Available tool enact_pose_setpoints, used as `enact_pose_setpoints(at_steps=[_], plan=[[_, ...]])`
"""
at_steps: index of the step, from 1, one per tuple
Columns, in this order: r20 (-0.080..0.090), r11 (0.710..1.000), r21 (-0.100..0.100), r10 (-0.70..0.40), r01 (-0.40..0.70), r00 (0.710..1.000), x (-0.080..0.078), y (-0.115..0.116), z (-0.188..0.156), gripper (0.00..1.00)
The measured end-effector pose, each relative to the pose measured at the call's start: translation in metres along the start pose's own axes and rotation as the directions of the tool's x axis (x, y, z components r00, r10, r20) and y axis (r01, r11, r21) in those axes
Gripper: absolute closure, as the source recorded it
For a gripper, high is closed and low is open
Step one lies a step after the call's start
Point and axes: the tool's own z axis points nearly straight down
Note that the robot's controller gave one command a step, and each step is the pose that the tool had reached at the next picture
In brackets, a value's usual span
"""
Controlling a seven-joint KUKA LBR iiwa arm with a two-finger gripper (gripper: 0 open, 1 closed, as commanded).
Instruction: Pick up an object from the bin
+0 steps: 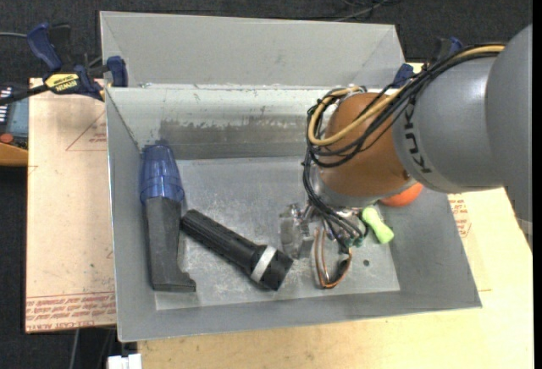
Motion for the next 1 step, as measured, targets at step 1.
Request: enact_pose_setpoints(at_steps=[1], plan=[[0.003, 0.969, 0.005, -0.247, 0.247, 0.969, 0.033, -0.0167, -0.0642, 1.0]])
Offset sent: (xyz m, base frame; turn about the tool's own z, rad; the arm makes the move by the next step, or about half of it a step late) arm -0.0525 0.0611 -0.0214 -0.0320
